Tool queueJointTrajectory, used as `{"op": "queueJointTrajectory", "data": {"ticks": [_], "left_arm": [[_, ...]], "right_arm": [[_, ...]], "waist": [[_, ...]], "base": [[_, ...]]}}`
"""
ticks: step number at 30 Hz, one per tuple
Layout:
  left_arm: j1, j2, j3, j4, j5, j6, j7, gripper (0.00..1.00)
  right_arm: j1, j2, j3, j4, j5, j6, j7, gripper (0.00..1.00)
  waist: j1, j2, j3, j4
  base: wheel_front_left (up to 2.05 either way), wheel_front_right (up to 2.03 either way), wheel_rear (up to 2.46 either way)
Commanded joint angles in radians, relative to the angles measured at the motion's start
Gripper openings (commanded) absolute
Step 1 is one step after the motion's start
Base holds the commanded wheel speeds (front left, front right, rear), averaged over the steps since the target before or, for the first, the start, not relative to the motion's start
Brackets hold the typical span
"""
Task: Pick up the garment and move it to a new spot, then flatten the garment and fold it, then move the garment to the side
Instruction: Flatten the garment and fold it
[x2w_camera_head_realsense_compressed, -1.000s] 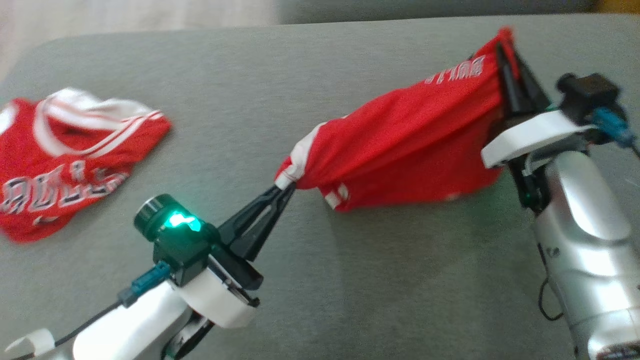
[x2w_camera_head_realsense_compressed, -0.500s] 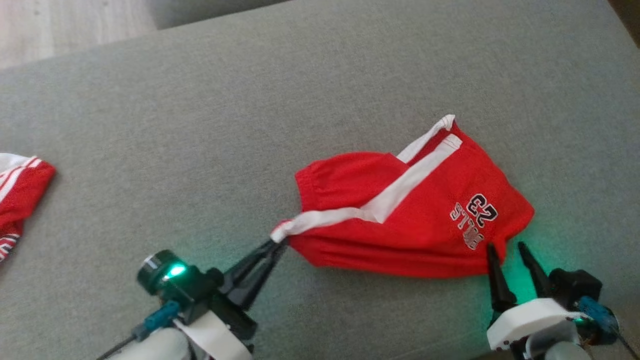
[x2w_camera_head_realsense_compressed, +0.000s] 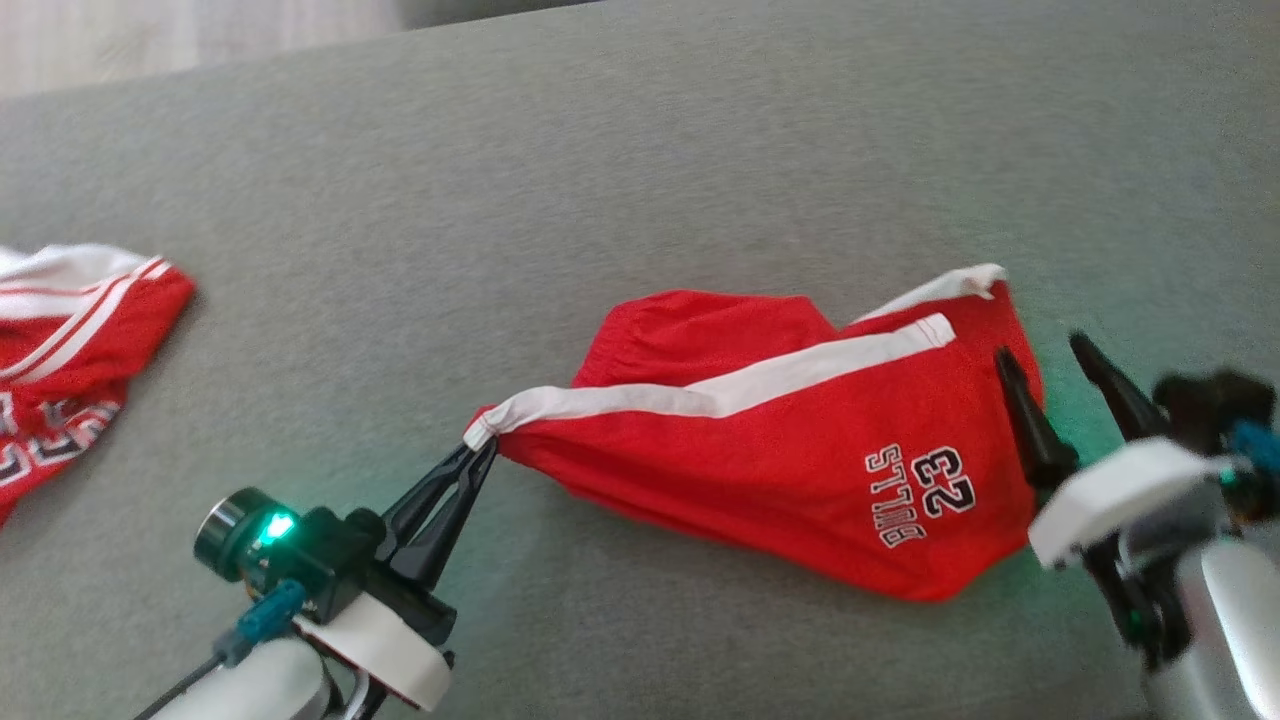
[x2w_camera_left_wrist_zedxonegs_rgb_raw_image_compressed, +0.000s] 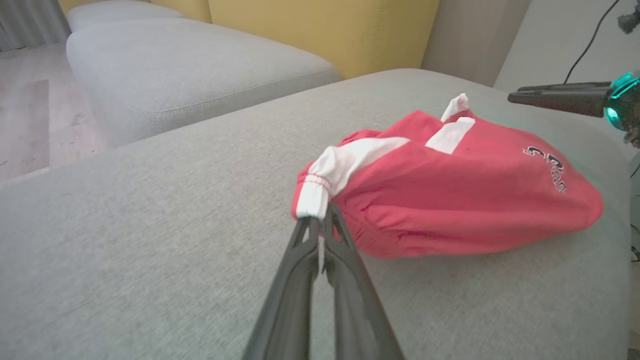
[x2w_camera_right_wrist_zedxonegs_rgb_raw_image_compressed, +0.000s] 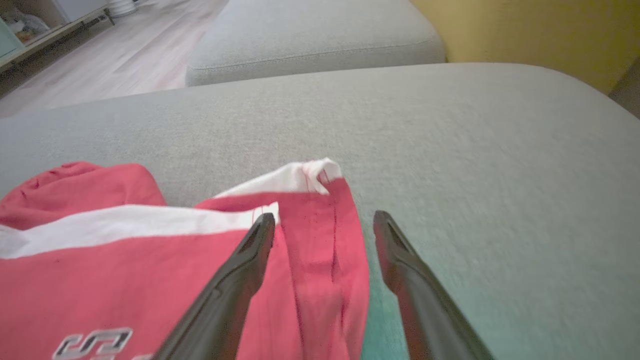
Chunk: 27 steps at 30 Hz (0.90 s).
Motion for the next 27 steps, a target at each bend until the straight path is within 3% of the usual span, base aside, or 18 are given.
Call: {"op": "queueJointTrajectory", "data": {"ticks": [1, 12, 13, 15, 17, 23, 27], "left_arm": [[-0.033, 0.03, 0.043, -0.012, 0.002, 0.0, -0.004, 0.0], [-0.075, -0.007, 0.034, 0.033, 0.019, -0.037, -0.017, 0.0], [-0.076, -0.009, 0.033, 0.035, 0.019, -0.038, -0.018, 0.0], [-0.075, -0.011, 0.033, 0.038, 0.018, -0.039, -0.019, 0.0], [-0.074, -0.014, 0.033, 0.041, 0.016, -0.04, -0.021, 0.0], [-0.074, -0.011, 0.039, 0.041, 0.009, -0.04, -0.024, 0.0], [-0.083, -0.006, 0.059, 0.009, 0.004, -0.046, -0.031, 0.0]], "right_arm": [[-0.044, -0.024, 0.036, -0.014, 0.011, -0.001, 0.01, 1.0], [-0.172, -0.057, 0.175, 0.165, 0.059, -0.001, 0.028, 1.0], [-0.177, -0.058, 0.182, 0.177, 0.064, -0.001, 0.024, 0.86], [-0.184, -0.06, 0.2, 0.197, 0.077, -0.001, 0.018, 0.39], [-0.19, -0.064, 0.217, 0.214, 0.094, -0.001, 0.015, 0.0], [-0.192, -0.096, 0.22, 0.202, 0.096, -0.001, -0.034, 0.0], [-0.173, -0.121, 0.167, 0.123, 0.084, -0.001, -0.059, 0.0]], "waist": [[0.0, 0.0, 0.014, 0.03], [0.0, 0.0, 0.051, 0.096], [0.0, 0.0, 0.052, 0.098], [0.0, 0.0, 0.051, 0.101], [0.0, 0.0, 0.049, 0.102], [0.0, 0.0, 0.027, 0.103], [0.0, 0.0, 0.003, 0.098]], "base": [[0.0, 0.0, 0.0], [0.0, 0.0, 0.0], [0.0, 0.0, 0.0], [0.0, 0.0, 0.0], [0.0, 0.0, 0.0], [0.0, 0.0, 0.0], [0.0, 0.0, 0.0]]}}
